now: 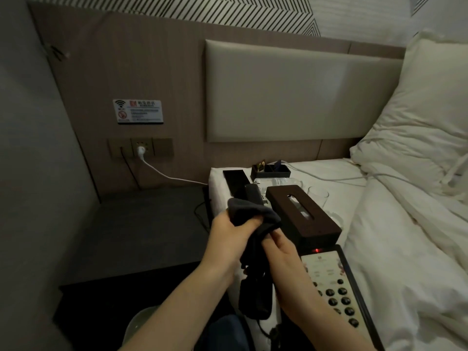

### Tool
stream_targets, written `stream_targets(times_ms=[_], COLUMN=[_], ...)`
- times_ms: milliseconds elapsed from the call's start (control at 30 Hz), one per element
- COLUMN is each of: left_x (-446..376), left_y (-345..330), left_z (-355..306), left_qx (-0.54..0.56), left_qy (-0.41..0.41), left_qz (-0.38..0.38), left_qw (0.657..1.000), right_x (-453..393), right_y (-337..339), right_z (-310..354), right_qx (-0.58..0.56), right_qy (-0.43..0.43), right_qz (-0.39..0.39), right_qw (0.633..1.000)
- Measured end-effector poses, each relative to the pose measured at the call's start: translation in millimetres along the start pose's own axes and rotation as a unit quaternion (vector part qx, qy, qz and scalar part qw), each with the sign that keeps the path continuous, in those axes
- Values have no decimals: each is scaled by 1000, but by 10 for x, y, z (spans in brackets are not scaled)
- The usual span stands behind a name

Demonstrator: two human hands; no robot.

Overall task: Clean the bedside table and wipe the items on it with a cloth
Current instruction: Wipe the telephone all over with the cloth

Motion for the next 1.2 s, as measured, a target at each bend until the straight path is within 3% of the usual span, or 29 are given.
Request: stream_targets(times_ms=[200, 300, 400, 633, 733, 800, 1000, 1100, 1200], left_x=[-40, -17, -15, -213, -200, -163, 38, 40, 38], left_y=[89, 107, 104, 251, 247, 238, 94, 153, 217], left_z=[123, 165, 176, 7, 55, 92, 150, 135, 75], left_qx=[161, 109, 82, 123, 143, 147, 92, 58, 32], left_qy=[98, 119, 116, 49, 52, 58, 125, 123, 111], left_qz=[62, 73, 39, -54, -78, -83, 77, 92, 131], left_qw=[980, 984, 989, 990, 985, 984, 985, 987, 985], right_x=[56, 46, 52, 132, 130, 112, -3, 11, 34], right_y=[18, 90, 99, -63, -151, -154, -4, 0, 11], right_z=[170, 189, 164, 83, 32, -1, 80, 73, 56], right_qx=[-18, -45, -45, -183, -161, -123, -39, -11, -68], right_qy=[6, -18, -44, -172, -176, -170, -133, -133, -120], right_qz=[56, 69, 70, 139, 138, 98, 18, 19, 49], right_qw=[998, 996, 996, 958, 961, 973, 990, 991, 989])
Point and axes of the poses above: each hand's wrist, its own x-axis away from the middle knuckle, its own y-axis out of the back of the hand, z = x × y, the point moved 4 cm from there along -x, towards the middle knuckle, and after that the axes turned 8 degrees about z, right-handed, at the moved point
